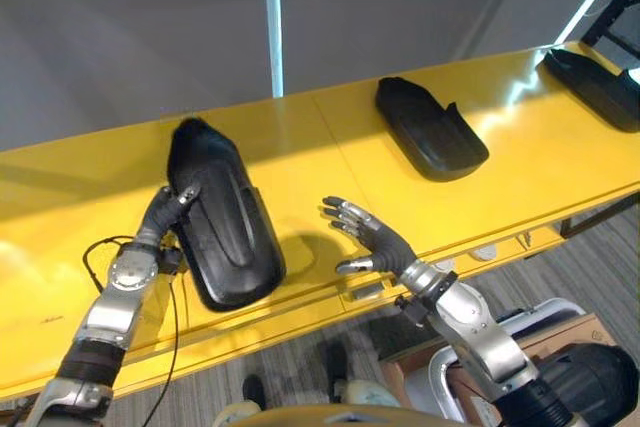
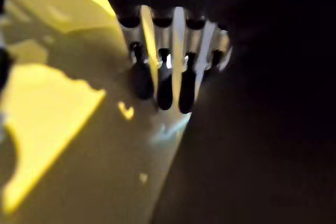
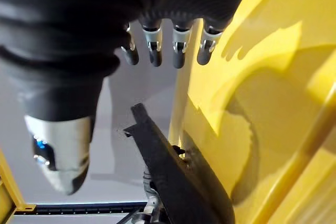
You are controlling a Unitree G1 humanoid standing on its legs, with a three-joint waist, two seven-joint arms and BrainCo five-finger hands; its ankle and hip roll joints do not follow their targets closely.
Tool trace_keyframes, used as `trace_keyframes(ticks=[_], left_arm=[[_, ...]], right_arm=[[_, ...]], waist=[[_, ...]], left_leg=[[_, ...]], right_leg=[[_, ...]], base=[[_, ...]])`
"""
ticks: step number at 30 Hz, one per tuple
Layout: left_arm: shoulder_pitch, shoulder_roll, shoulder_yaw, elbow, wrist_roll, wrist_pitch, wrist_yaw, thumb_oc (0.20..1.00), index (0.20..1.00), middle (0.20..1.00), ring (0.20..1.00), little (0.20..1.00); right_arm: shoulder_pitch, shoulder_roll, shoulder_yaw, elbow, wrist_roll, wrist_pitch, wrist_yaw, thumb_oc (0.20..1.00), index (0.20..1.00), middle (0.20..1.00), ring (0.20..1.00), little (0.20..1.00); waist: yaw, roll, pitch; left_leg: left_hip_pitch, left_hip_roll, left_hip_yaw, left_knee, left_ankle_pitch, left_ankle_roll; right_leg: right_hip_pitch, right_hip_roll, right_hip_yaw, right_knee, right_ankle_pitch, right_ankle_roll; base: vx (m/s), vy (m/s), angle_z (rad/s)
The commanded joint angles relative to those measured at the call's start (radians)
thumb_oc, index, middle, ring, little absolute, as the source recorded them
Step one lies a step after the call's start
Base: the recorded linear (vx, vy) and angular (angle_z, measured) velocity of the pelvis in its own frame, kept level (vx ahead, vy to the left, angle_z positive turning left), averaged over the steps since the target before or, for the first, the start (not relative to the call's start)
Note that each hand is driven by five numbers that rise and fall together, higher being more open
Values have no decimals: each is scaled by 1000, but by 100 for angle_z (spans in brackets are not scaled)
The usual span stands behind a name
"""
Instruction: Move parts from the plastic box to the shelf.
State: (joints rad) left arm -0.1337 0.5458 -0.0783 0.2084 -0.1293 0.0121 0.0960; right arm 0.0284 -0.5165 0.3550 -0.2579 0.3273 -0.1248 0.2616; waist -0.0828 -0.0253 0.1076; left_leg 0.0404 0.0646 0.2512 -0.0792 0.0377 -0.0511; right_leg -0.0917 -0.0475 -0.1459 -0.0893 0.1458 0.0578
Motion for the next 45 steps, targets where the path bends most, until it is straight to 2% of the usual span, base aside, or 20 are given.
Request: trace_keyframes(ticks=[1,6,13,17,22,24,26,27,29,30,31,33,34,35,36,38,41,45], left_arm=[[-135,11,2,77,43,-26,68,1000,1000,1000,1000,1000],[-228,-5,-29,152,24,-40,105,1000,1000,1000,1000,1000],[-348,-13,-73,234,-21,-39,152,1000,1000,1000,1000,1000],[-336,-40,-61,200,-52,-48,188,1000,1000,1000,1000,1000],[-124,-57,46,-17,61,-74,248,1000,1000,1000,1000,1000],[-2,-70,94,-112,109,-79,242,1000,1000,1000,1000,1000],[140,-92,149,-237,142,-116,235,1000,1000,1000,1000,1000],[148,-94,152,-245,143,-114,233,1000,1000,1000,1000,1000],[235,-118,171,-335,130,-157,218,1000,1000,1000,1000,1000],[267,-121,176,-376,112,-192,204,357,357,357,357,357],[291,-126,168,-416,78,-226,178,222,222,222,222,222],[345,-107,138,-502,-27,-289,79,200,200,200,200,200],[347,-105,138,-504,-29,-288,76,200,200,200,200,200],[358,-78,108,-556,-127,-319,-1,200,200,200,200,200],[358,-76,109,-557,-132,-319,-5,200,200,200,200,200],[364,-68,68,-579,-281,-325,-107,200,200,200,200,200],[397,-27,22,-579,-449,-280,-263,200,200,200,200,200],[459,117,-43,-599,-642,-167,-486,200,200,200,200,200]], right_arm=[[-31,36,6,-31,23,-37,4,1000,1000,1000,1000,1000],[-38,17,25,5,-93,-53,-36,1000,1000,1000,1000,1000],[-36,4,36,28,-122,-51,-55,1000,1000,1000,1000,1000],[-53,5,43,49,-142,-47,-68,1000,1000,1000,1000,1000],[-94,6,36,71,-201,-59,-75,1000,1000,1000,1000,1000],[-96,13,30,80,-206,-66,-75,1000,1000,1000,1000,1000],[-96,21,18,82,-206,-77,-78,1000,1000,1000,1000,1000],[-94,21,20,83,-206,-78,-78,1000,1000,1000,1000,1000],[-89,24,9,82,-209,-89,-85,1000,1000,1000,1000,1000],[-90,25,3,79,-211,-96,-92,1000,1000,1000,1000,1000],[-92,27,-2,77,-207,-103,-98,1000,1000,1000,1000,1000],[-89,34,-22,70,-189,-120,-110,1000,1000,1000,1000,1000],[-87,35,-22,70,-188,-120,-110,1000,1000,1000,1000,1000],[-89,40,-36,58,-183,-134,-121,1000,1000,1000,1000,1000],[-88,41,-37,58,-183,-134,-121,1000,1000,1000,1000,1000],[-94,46,-52,50,-192,-142,-137,1000,1000,1000,1000,1000],[-86,44,-90,55,-218,-148,-149,1000,1000,1000,1000,1000],[-85,47,-156,88,-234,-145,-175,1000,1000,1000,1000,1000]], waist=[[0,-4,32],[-12,-2,31],[-22,9,23],[-12,17,14],[26,26,-2],[43,29,-12],[79,31,-23],[77,31,-24],[98,32,-29],[112,32,-30],[123,32,-31],[146,34,-30],[145,34,-30],[159,34,-27],[159,34,-26],[168,33,-27],[176,36,-30],[171,41,-28]], left_leg=[[23,63,-104,-8,-97,-22],[16,64,-105,-8,-92,-25],[30,62,-108,-8,-91,-29],[42,59,-109,-8,-91,-29],[54,50,-127,-8,-87,-25],[60,46,-136,-8,-87,-22],[65,38,-158,-8,-87,-19],[66,37,-159,-8,-87,-19],[69,33,-177,-8,-87,-18],[69,31,-186,-8,-87,-17],[69,28,-195,-8,-88,-18],[70,21,-231,-8,-88,-15],[71,21,-233,-8,-87,-15],[69,18,-253,-8,-85,-14],[70,17,-255,-8,-85,-14],[71,15,-268,-8,-85,-13],[77,14,-276,-8,-88,-11],[89,17,-270,-8,-94,-10]], right_leg=[[39,-18,-29,2,-117,85],[34,-16,-31,2,-119,85],[56,-22,-41,2,-126,86],[75,-26,-49,2,-131,84],[105,-39,-69,2,-134,79],[120,-47,-80,2,-136,76],[139,-57,-99,2,-136,71],[141,-58,-100,2,-137,71],[156,-65,-117,2,-138,69],[162,-70,-128,2,-137,68],[170,-75,-141,2,-138,69],[192,-87,-175,2,-138,69],[194,-87,-178,2,-139,70],[203,-93,-196,2,-137,70],[204,-94,-197,2,-138,70],[214,-97,-209,2,-139,72],[226,-100,-216,2,-141,75],[234,-98,-206,2,-139,79]], base=[[-34,-8,0],[0,0,0],[2,0,-1],[6,-10,-6],[-2,0,1],[-1,3,3],[-17,8,22],[-20,10,31],[-5,10,34],[-18,21,38],[-15,25,37],[-9,28,41],[-13,30,52],[-11,16,53],[-9,23,45],[10,14,24],[33,25,11],[16,18,3]])
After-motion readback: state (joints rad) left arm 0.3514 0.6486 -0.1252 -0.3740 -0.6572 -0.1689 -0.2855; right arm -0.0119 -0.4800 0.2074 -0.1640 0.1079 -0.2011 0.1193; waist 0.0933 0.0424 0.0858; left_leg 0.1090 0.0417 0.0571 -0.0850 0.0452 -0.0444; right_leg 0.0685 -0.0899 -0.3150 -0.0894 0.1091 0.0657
